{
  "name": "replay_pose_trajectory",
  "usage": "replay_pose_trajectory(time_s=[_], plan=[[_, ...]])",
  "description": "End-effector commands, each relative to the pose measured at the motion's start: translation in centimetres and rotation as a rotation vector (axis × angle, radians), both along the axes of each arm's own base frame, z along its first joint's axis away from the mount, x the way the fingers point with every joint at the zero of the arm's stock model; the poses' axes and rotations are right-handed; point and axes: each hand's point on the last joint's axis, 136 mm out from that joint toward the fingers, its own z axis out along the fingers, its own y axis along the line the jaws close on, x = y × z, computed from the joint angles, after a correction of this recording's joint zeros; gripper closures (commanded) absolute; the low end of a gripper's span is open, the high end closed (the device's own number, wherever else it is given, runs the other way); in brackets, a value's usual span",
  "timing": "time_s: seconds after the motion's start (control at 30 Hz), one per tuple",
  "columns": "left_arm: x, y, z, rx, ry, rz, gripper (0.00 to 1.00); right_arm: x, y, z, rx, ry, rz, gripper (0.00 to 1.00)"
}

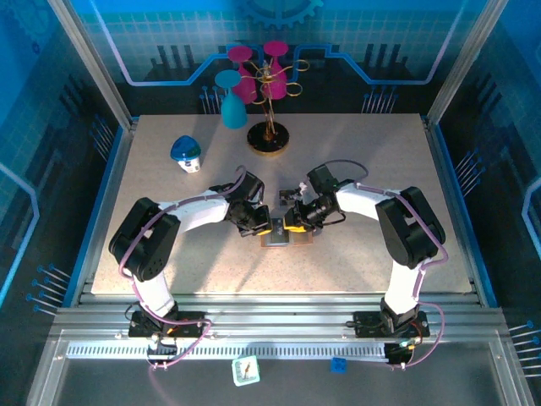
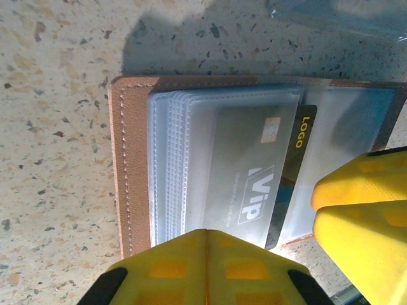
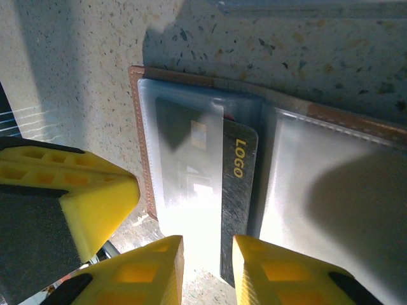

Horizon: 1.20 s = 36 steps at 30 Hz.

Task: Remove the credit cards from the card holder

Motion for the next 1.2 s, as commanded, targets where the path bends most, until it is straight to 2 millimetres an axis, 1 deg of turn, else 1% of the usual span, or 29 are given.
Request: replay_pose_trajectory(time_s=[0.0, 0.2, 0.4, 0.87, 0.93, 1.07, 1.17], plan=[[-0.7, 0.8, -1.4, 0.045, 0.032, -0.012, 0.93, -0.2, -0.1, -0.2, 0.021, 0.024, -0.010, 0.73], [-1.0, 1.0, -1.8, 0.054, 0.043, -0.011, 0.93, -0.4, -0.3, -1.0, 0.018, 0.037, -0.015, 0.73], [-0.9, 0.8, -1.6, 0.046, 0.042, -0.013, 0.93, -0.6, -0.5, -1.5, 0.019, 0.047, -0.019, 0.73], [-1.0, 0.7, -1.9, 0.046, 0.057, -0.019, 0.92, -0.7, -0.3, -2.1, 0.034, 0.062, -0.023, 0.73], [-0.9, 0.6, -1.7, 0.038, 0.055, -0.019, 0.92, -0.7, -0.3, -2.3, 0.035, 0.066, -0.023, 0.73], [-0.5, 0.2, -0.4, 0.021, 0.026, -0.022, 0.92, -0.8, -0.3, -2.3, 0.036, 0.068, -0.023, 0.73], [-0.1, 0.0, 0.0, 0.020, 0.016, -0.023, 0.92, -0.8, -0.4, -2.4, 0.037, 0.070, -0.025, 0.73]])
